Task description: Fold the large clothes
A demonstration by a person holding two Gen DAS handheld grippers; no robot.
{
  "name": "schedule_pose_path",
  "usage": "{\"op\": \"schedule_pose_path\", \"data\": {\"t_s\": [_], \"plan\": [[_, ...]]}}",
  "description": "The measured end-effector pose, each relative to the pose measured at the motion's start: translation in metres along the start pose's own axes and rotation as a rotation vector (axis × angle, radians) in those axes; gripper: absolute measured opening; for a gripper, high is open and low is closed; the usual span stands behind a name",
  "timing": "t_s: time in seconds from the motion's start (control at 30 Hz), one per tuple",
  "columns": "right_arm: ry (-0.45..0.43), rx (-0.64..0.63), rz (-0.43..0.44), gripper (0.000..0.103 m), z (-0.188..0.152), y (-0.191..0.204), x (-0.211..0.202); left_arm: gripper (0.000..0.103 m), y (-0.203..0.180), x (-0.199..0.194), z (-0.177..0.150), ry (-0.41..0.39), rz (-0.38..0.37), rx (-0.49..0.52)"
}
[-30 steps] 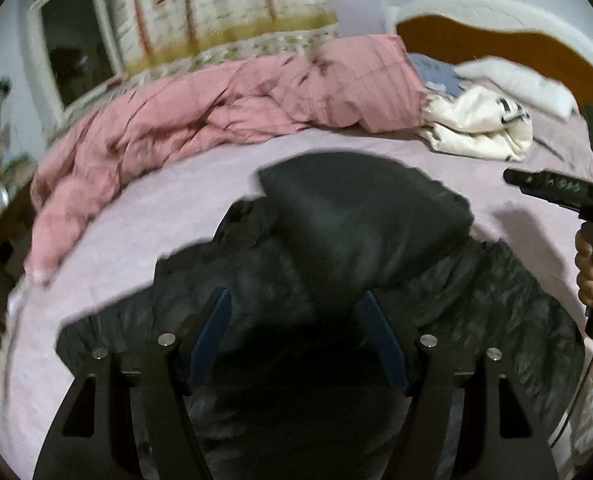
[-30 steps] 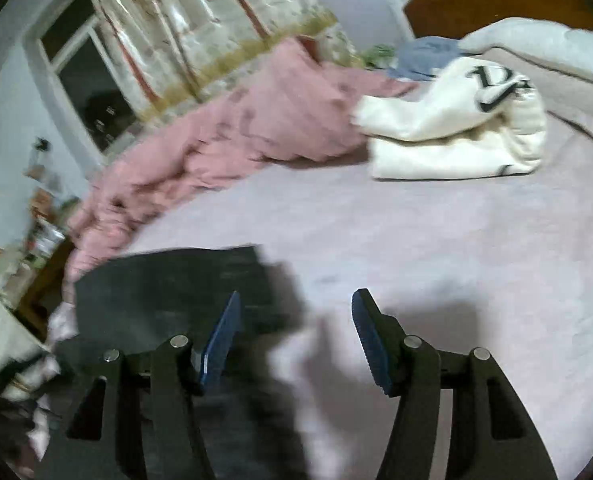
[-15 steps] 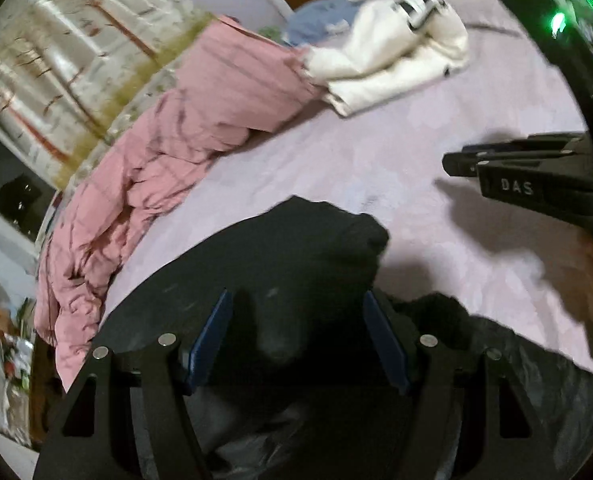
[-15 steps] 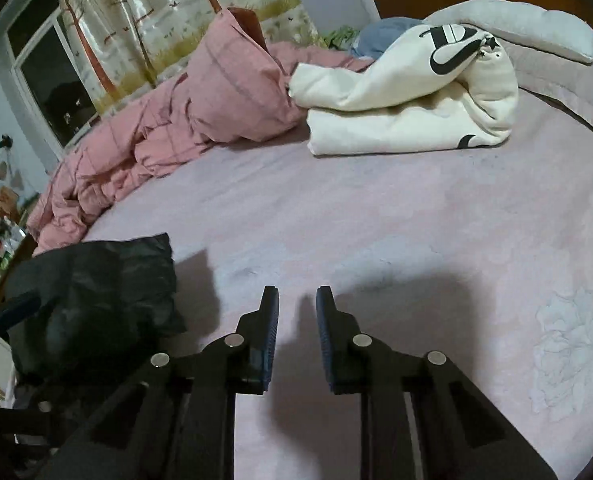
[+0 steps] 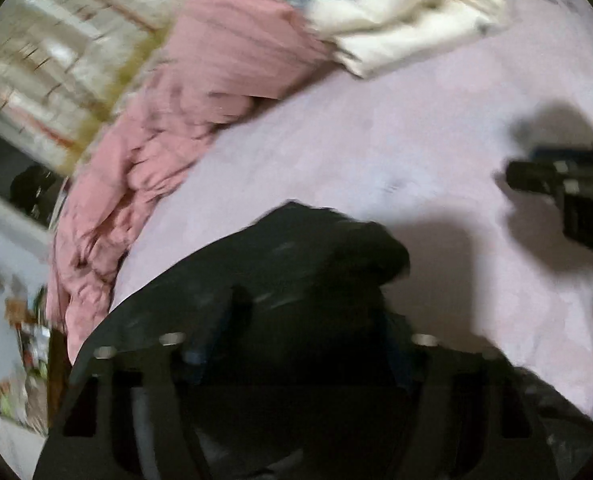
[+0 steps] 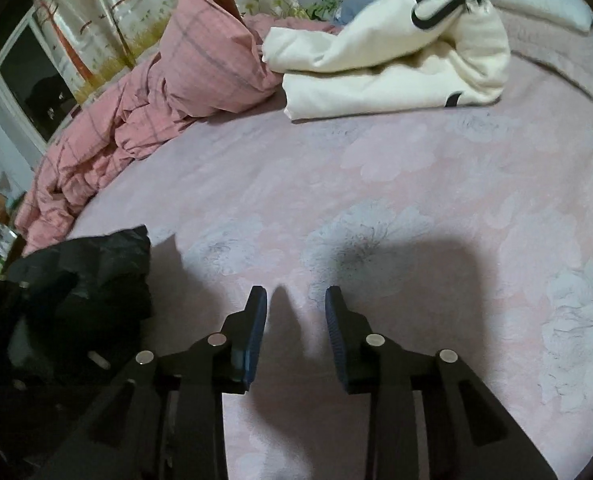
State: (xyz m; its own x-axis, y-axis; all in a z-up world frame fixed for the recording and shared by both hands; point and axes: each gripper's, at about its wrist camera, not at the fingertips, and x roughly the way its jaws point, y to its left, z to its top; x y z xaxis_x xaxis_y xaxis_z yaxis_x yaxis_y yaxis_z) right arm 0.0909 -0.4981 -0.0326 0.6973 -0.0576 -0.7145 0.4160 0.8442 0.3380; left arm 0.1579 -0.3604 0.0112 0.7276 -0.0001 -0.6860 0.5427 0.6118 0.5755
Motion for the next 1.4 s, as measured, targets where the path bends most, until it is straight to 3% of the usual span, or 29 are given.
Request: {"op": "schedule_pose_path", "data": {"t_s": [0.07,0.13,0.3,0.53,0.63,0.9,0.97,1.07,1.2,1.27,1.4], "plan": [[-0.025,-0.052,-0.040,0.040,-0.002,0.009,-0.003,0.026,0.029,-0.009,-0.007,-0.003,-0.065,-0.110],[-0.052,-0.089,-0.063,0.053,-0.003,0.017,-0.007,0.015,0.053,-0.017,-0.016,-0.014,-0.066,-0.184],[-0.104,-0.152,-0.091,0.057,-0.006,0.030,-0.015,0.015,0.117,-0.044,-0.054,-0.066,-0.010,-0.336],[-0.170,-0.148,-0.079,0.087,-0.006,0.033,-0.023,0.016,0.197,-0.079,-0.134,-0.126,0.118,-0.513],[-0.180,-0.152,-0.105,0.087,-0.006,0.036,-0.023,0.016,0.224,-0.078,-0.170,-0.116,0.169,-0.579],[-0.158,-0.201,-0.117,0.088,-0.008,0.043,-0.016,0.017,0.258,-0.050,-0.245,-0.022,0.195,-0.689],[-0.162,-0.200,-0.111,0.088,-0.009,0.043,-0.018,0.030,0.261,-0.045,-0.260,0.009,0.240,-0.698],[-0.176,-0.210,-0.086,0.088,-0.009,0.045,-0.024,0.045,0.271,-0.037,-0.288,0.054,0.246,-0.758],[-0.213,-0.238,0.021,0.088,-0.010,0.057,-0.051,0.055,0.279,-0.035,-0.317,0.090,0.293,-0.796],[-0.244,-0.250,0.095,0.088,-0.014,0.069,-0.072,0.066,0.279,-0.043,-0.326,0.077,0.317,-0.797],[-0.210,-0.292,0.220,0.092,-0.021,0.101,-0.096,0.075,0.277,-0.073,-0.332,-0.007,0.323,-0.795]]}}
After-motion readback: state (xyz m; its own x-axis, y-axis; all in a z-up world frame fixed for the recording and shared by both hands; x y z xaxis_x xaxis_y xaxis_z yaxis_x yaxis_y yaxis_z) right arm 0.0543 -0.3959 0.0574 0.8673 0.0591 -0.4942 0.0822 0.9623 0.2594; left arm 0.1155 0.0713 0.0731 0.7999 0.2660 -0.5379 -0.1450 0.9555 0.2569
